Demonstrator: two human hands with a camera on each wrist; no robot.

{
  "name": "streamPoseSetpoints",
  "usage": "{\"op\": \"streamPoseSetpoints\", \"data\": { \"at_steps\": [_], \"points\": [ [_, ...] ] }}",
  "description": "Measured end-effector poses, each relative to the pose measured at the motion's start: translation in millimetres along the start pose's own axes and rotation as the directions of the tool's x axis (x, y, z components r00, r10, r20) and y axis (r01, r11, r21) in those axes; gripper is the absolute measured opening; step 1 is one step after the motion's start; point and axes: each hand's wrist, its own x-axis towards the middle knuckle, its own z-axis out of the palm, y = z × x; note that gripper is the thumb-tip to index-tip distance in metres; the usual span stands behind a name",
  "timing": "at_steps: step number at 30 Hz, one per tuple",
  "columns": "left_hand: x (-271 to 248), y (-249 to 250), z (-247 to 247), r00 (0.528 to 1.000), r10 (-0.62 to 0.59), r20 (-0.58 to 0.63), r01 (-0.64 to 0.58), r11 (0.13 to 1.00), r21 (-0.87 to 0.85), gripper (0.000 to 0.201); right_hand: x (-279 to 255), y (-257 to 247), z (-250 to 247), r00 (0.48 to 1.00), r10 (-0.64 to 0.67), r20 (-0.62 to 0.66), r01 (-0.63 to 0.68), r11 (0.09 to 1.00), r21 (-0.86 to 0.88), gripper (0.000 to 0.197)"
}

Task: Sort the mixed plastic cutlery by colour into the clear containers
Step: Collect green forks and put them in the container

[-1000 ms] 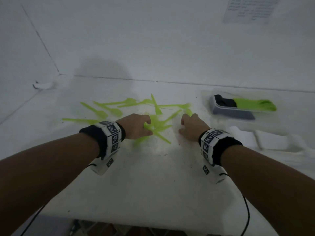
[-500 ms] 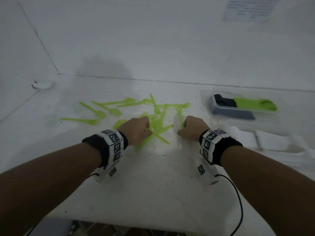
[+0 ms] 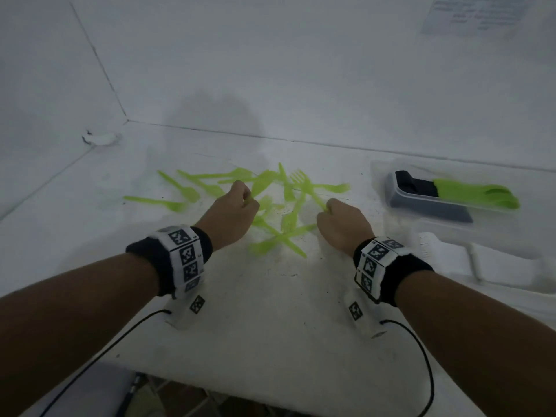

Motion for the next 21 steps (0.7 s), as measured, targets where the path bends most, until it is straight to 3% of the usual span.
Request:
{"op": "streamPoseSetpoints", "data": {
  "at_steps": [2, 4, 8, 10, 13, 15, 17, 21],
  "points": [
    [-8, -11, -8, 1.000, -0.018, -0.021, 0.020, 0.998, 0.066, 0.022, -5, -13, 5, 0.988, -0.150, 0.020, 0.149, 0.987, 0.063, 0.009],
    [-17, -29, -18, 0.997, -0.041, -0.068, 0.050, 0.988, 0.146, 0.028, -8, -26, 10, 0.943, -0.304, 0.134, 0.299, 0.953, 0.055, 0.011],
    [-36, -66, -45, 0.988, -0.096, -0.124, 0.121, 0.969, 0.217, 0.011, -4, -45, 21, 0.754, -0.451, 0.478, 0.576, 0.804, -0.150, 0.023],
    [-42, -82, -58, 0.989, -0.082, -0.123, 0.114, 0.954, 0.279, 0.010, -1, -50, 25, 0.713, -0.469, 0.521, 0.625, 0.763, -0.167, 0.021],
    [-45, -96, -68, 0.991, -0.036, -0.128, 0.078, 0.936, 0.342, 0.009, 7, -53, 29, 0.712, -0.512, 0.481, 0.653, 0.735, -0.182, 0.019],
    [-44, -101, -70, 0.991, -0.003, -0.133, 0.051, 0.932, 0.360, 0.008, 12, -56, 33, 0.745, -0.534, 0.400, 0.634, 0.755, -0.171, 0.029],
    [-41, -103, -69, 0.990, 0.029, -0.135, 0.023, 0.931, 0.364, 0.006, 17, -59, 35, 0.793, -0.558, 0.242, 0.601, 0.782, -0.166, 0.037],
    [-32, -99, -63, 0.978, 0.181, -0.108, -0.120, 0.899, 0.421, 0.004, 26, -66, 36, 0.882, -0.470, -0.033, 0.471, 0.882, 0.025, 0.022]
  ]
}}
